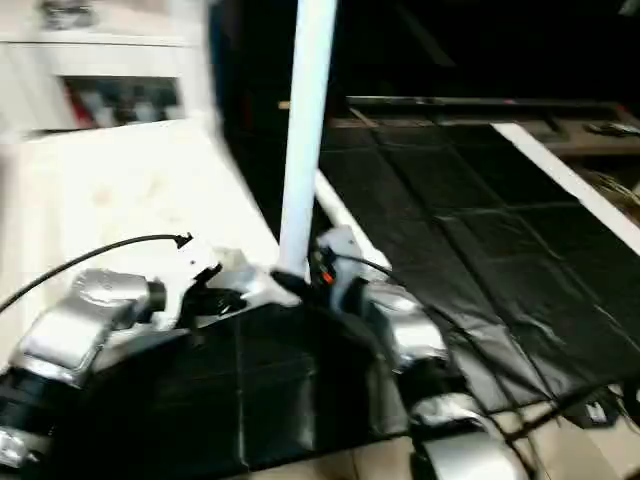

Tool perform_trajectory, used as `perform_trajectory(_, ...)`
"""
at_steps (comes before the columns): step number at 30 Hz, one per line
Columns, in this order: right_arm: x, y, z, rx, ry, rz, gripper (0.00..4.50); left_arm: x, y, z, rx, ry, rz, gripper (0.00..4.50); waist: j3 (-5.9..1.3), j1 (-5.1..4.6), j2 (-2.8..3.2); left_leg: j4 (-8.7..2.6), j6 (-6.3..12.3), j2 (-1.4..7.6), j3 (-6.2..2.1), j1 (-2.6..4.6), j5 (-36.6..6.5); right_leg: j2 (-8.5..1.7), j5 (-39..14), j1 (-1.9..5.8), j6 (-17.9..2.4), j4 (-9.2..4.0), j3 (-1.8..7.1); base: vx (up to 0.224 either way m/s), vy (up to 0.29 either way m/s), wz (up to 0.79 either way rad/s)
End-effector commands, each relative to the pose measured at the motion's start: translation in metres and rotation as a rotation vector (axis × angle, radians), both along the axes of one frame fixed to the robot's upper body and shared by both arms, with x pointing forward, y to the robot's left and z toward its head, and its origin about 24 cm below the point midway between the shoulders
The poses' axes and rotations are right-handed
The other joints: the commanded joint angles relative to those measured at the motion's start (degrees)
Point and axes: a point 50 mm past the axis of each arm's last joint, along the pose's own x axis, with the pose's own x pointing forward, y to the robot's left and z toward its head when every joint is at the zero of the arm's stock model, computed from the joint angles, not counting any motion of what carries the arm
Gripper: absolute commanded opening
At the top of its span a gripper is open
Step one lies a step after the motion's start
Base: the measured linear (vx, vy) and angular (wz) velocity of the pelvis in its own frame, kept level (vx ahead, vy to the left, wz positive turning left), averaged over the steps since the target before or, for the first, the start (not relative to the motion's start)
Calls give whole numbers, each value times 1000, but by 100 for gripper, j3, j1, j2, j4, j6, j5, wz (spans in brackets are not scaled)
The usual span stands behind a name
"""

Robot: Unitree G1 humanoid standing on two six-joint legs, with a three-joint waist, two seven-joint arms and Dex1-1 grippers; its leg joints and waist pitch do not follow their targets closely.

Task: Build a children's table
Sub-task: Rotate leg to tighten

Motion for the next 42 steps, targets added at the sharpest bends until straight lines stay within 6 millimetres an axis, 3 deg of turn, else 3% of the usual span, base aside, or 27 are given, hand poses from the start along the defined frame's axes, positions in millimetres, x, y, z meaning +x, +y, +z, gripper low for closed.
perform_trajectory(1,-9,15,-18,-34,110,3,270,-4,-34,24,-104,-85,-115,0,-331,49,74,-405,-41,180,-110,27,-1785,-562,-2717,205,-562,-609,352,0,0,0)
perform_trajectory(2,-8,16,-17,-40,99,-8,270,-2,-37,25,-97,-96,-102,0,-336,49,76,-401,-35,182,-109,36,-1782,-563,-2656,199,-571,-602,357,0,0,0)
perform_trajectory(3,-7,16,-16,-33,102,-27,326,0,-37,25,-86,-110,-99,0,-347,53,82,-396,-13,177,-101,36,-1739,-559,-2507,197,-608,-591,368,0,0,0)
perform_trajectory(7,-5,14,-15,-38,90,-37,346,2,-32,26,-60,-113,-85,0,-370,91,105,-392,3,192,-74,39,-1612,-555,-2019,189,-745,-541,397,0,0,0)
perform_trajectory(8,-5,14,-15,-38,85,-36,374,2,-32,26,-56,-114,-85,0,-367,103,106,-405,9,191,-71,14,-1478,-529,-1734,210,-811,-495,403,0,0,0)
perform_trajectory(15,-4,-6,-10,-51,5,-10,424,1,-13,21,17,-107,-154,0,-390,146,91,-395,63,188,-48,-3,-1207,-532,-1276,255,-902,-439,418,0,0,0)
perform_trajectory(17,-6,-14,-6,-37,-28,44,441,2,-5,20,43,-110,-180,0,-391,200,102,-389,92,191,-36,3,-1134,-533,-1229,251,-902,-439,427,0,0,0)
perform_trajectory(20,-10,-27,0,-15,-70,121,441,4,6,18,72,-114,-194,0,-392,264,101,-387,144,197,-23,22,-1099,-512,-1120,231,-880,-435,429,0,0,0)
perform_trajectory(23,-19,-42,7,-30,-115,276,441,3,17,18,86,-105,-259,0,-381,288,102,-395,131,196,-38,3,-1261,-518,-1416,254,-741,-463,422,0,0,0)
perform_trajectory(25,-21,-47,9,-39,-125,314,441,2,20,17,92,-108,-289,0,-383,284,113,-398,109,204,-43,2,-1263,-523,-1432,248,-759,-448,427,0,0,0)
perform_trajectory(30,-21,-63,24,-68,-161,445,441,-4,23,16,80,-82,-425,0,-383,315,73,-380,148,196,-28,12,-1246,-527,-1590,237,-796,-471,423,0,0,0)
perform_trajectory(35,-21,-64,32,-130,-187,574,441,-9,25,15,97,-63,-598,0,-384,384,83,-374,166,207,-19,42,-1229,-514,-1498,205,-878,-459,423,0,0,0)
perform_trajectory(39,-22,-59,31,-168,-199,653,441,-9,23,16,92,-52,-653,0,-390,448,87,-375,121,222,-9,42,-1202,-530,-1421,212,-913,-423,433,0,0,0)
perform_trajectory(42,-22,-53,30,-188,-207,703,441,-7,21,17,106,-53,-701,0,-390,497,96,-378,69,236,0,81,-1270,-540,-1399,186,-970,-424,443,0,0,0)
